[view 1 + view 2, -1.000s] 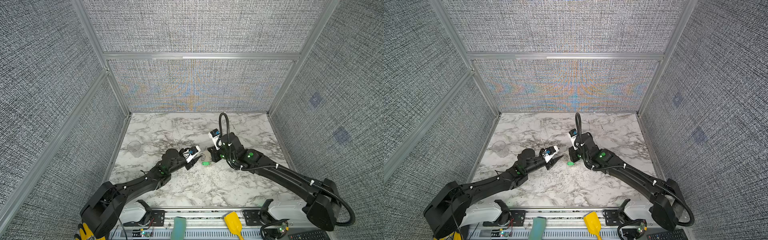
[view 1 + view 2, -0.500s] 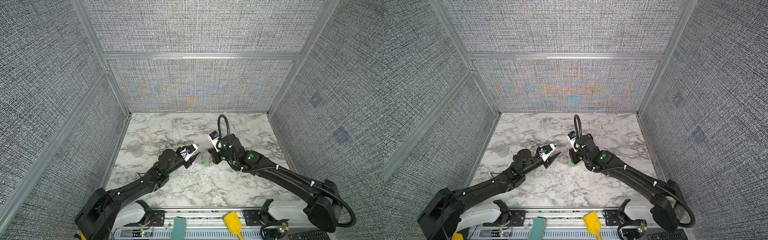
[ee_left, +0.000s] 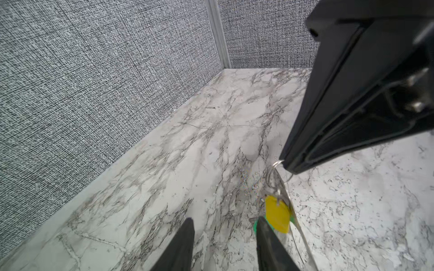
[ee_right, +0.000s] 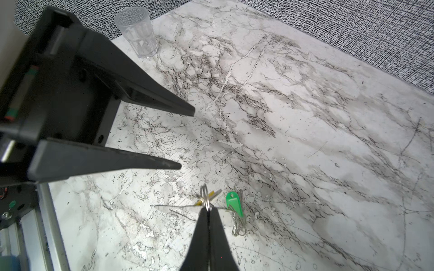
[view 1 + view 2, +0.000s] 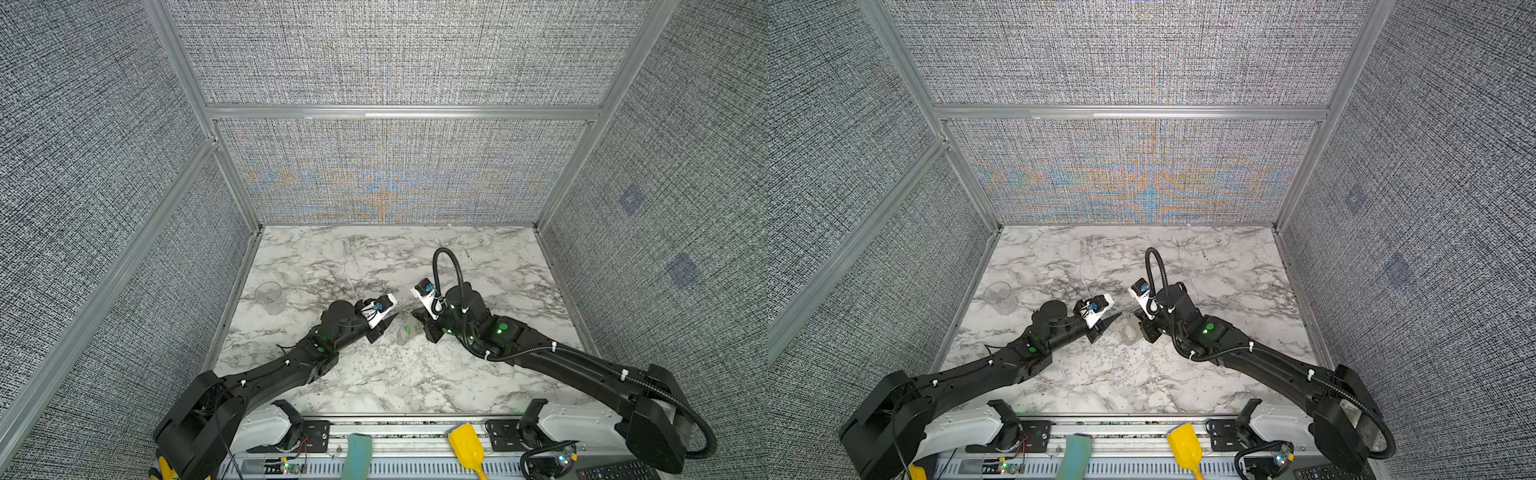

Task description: Remove the keys from the keyring

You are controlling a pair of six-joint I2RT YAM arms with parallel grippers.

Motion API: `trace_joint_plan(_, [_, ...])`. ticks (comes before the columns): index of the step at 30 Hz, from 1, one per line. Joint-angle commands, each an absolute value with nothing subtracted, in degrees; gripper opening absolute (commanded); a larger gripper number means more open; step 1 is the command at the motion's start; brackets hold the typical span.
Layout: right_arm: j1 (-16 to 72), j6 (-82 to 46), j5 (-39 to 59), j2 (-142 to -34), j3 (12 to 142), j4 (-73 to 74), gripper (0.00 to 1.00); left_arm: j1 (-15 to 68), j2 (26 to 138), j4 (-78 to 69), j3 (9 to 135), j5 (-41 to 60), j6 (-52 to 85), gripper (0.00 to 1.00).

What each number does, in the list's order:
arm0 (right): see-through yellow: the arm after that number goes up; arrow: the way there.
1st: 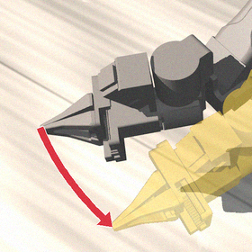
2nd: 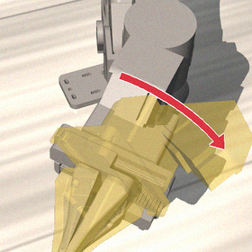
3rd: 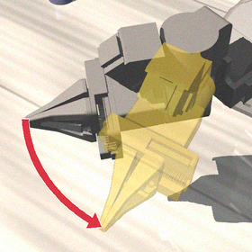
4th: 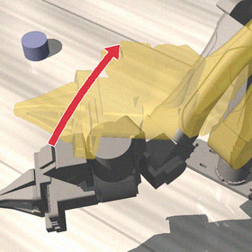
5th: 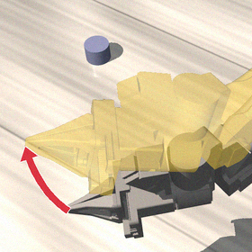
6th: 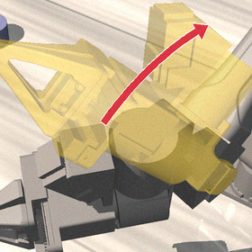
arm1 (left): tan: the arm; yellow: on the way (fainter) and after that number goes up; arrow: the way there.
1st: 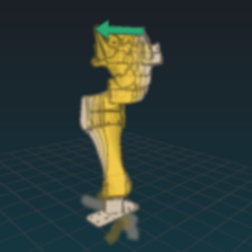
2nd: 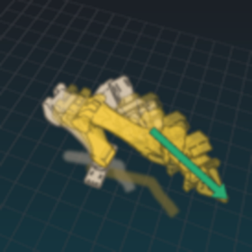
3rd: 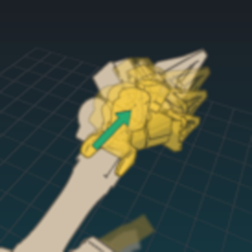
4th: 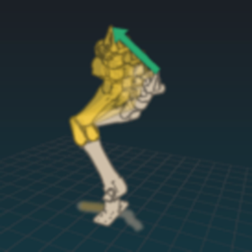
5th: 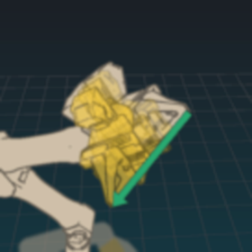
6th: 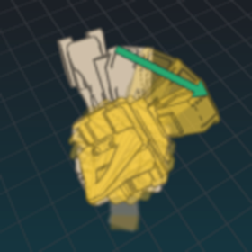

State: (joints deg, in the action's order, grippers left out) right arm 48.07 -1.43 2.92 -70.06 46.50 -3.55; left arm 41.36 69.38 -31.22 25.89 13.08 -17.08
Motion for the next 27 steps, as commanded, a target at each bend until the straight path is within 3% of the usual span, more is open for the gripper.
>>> trace_joint_plan(1, [49.35, -2.11, -0.48, -70.17, 45.95, 0.2, 0.0, 41.31, 70.74, -32.99, 25.49, 15.42, -17.79, 0.45])
trace_joint_plan(9, [51.69, -6.6, -8.04, -71.39, 46.21, 0.0, 0.0, 41.31, 74.12, -35.67, 25.38, 17.51, -17.41, 0.45])
trace_joint_plan(27, [51.93, -11.71, -10.89, -74.42, 47.64, -1.32, 0.0, 41.31, 79.96, -38.41, 28.3, 19.76, -14.94, 0.44])
